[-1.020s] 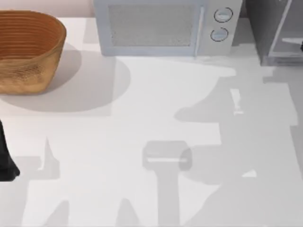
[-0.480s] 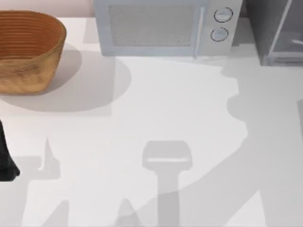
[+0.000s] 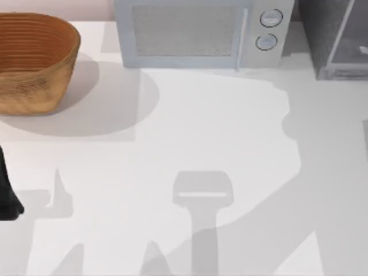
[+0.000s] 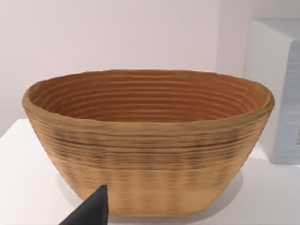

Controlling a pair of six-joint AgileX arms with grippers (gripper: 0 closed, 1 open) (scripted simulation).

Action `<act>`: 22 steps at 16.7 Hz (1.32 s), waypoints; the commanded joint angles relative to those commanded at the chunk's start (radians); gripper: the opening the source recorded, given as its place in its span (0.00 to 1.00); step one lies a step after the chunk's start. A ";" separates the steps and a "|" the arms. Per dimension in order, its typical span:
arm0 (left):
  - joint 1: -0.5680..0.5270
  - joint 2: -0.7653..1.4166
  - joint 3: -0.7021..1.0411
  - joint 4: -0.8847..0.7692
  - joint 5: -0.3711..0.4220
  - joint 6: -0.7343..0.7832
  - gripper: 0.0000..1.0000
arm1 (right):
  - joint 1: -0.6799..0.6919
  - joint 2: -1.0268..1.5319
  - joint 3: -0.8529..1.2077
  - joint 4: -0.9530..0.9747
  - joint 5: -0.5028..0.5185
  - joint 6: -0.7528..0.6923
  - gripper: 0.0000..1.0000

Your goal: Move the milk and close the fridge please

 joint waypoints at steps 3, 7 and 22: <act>0.000 0.000 0.000 0.000 0.000 0.000 1.00 | -0.003 0.002 0.002 -0.001 -0.001 -0.001 0.00; 0.000 0.000 0.000 0.000 0.000 0.000 1.00 | -0.003 0.002 0.002 -0.001 -0.001 -0.001 0.15; 0.000 0.000 0.000 0.000 0.000 0.000 1.00 | -0.003 0.002 0.002 -0.001 -0.001 -0.001 1.00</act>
